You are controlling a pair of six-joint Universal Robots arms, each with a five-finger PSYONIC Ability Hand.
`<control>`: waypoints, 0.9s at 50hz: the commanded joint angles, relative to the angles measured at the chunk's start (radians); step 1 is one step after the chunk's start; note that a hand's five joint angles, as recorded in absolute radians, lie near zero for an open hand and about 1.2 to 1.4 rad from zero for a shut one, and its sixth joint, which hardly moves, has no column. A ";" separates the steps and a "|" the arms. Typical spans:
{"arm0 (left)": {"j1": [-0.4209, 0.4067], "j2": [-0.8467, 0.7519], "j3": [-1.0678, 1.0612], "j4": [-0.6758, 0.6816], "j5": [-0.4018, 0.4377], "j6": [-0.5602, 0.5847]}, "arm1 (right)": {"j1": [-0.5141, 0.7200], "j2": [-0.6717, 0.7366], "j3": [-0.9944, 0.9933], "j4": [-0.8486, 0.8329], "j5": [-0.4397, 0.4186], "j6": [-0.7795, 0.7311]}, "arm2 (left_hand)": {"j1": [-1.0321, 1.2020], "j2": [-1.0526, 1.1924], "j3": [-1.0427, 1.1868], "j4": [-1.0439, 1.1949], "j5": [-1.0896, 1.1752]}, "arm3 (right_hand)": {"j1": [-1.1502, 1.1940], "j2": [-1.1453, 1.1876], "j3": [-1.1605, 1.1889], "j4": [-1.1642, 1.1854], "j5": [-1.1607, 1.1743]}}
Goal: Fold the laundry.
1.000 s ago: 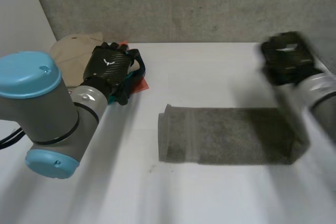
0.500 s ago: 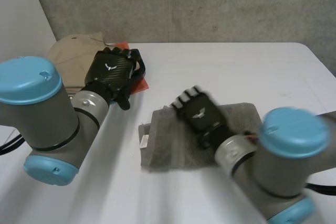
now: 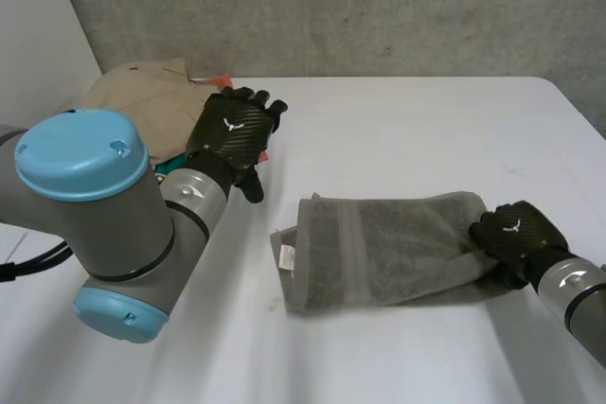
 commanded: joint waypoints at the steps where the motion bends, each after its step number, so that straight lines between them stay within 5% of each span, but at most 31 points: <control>1: 0.005 0.027 -0.011 -0.005 -0.003 0.000 | 0.117 -0.141 -0.077 -0.041 0.029 0.049 | -0.018 -0.030 -0.034 -0.028 -0.050 | 0.333 0.237 0.213 0.205 0.238; 12: 0.043 0.084 -0.054 -0.007 -0.012 -0.004 | 0.641 0.031 -0.239 -0.087 0.052 0.036 | -0.018 -0.030 -0.034 -0.028 -0.050 | 0.333 0.237 0.213 0.205 0.238; 16: 0.043 0.084 -0.062 -0.005 -0.015 -0.017 | 0.718 0.162 -0.256 -0.105 0.064 0.009 | -0.018 -0.030 -0.034 -0.028 -0.050 | 0.333 0.237 0.213 0.205 0.238; 19: 0.045 0.084 -0.062 -0.005 -0.015 -0.049 | 0.720 0.229 -0.272 -0.104 0.075 0.012 | -0.018 -0.030 -0.034 -0.028 -0.050 | -0.169 -0.265 -0.289 -0.296 -0.263; 20: 0.047 0.084 -0.061 -0.005 -0.019 -0.076 | 0.711 0.238 -0.275 -0.107 0.082 0.023 | -0.018 -0.030 -0.034 -0.028 -0.050 | -0.557 -0.653 -0.677 -0.685 -0.652; 23: 0.047 0.085 -0.056 -0.005 -0.032 -0.119 | 0.706 0.217 -0.270 -0.114 0.111 0.055 | -0.017 -0.030 -0.033 -0.027 -0.049 | -0.866 -0.962 -0.986 -0.994 -0.961; 33: 0.001 0.075 0.025 -0.017 -0.077 -0.181 | 0.460 -0.122 -0.190 -0.064 0.109 0.575 | -0.006 -0.018 -0.022 -0.015 -0.037 | -0.889 -0.985 -1.009 -1.016 -0.983; 41: -0.159 -0.040 0.108 -0.051 -0.080 -0.212 | 0.308 -0.150 -0.221 0.166 0.069 0.704 | 0.012 0.000 -0.004 0.003 -0.019 | -0.889 -0.985 -1.009 -1.016 -0.983; 45: -0.211 -0.132 0.154 -0.088 -0.110 -0.245 | 0.309 -0.055 -0.256 0.195 0.072 0.744 | 0.021 0.008 0.005 0.011 -0.011 | -0.889 -0.985 -1.009 -1.016 -0.983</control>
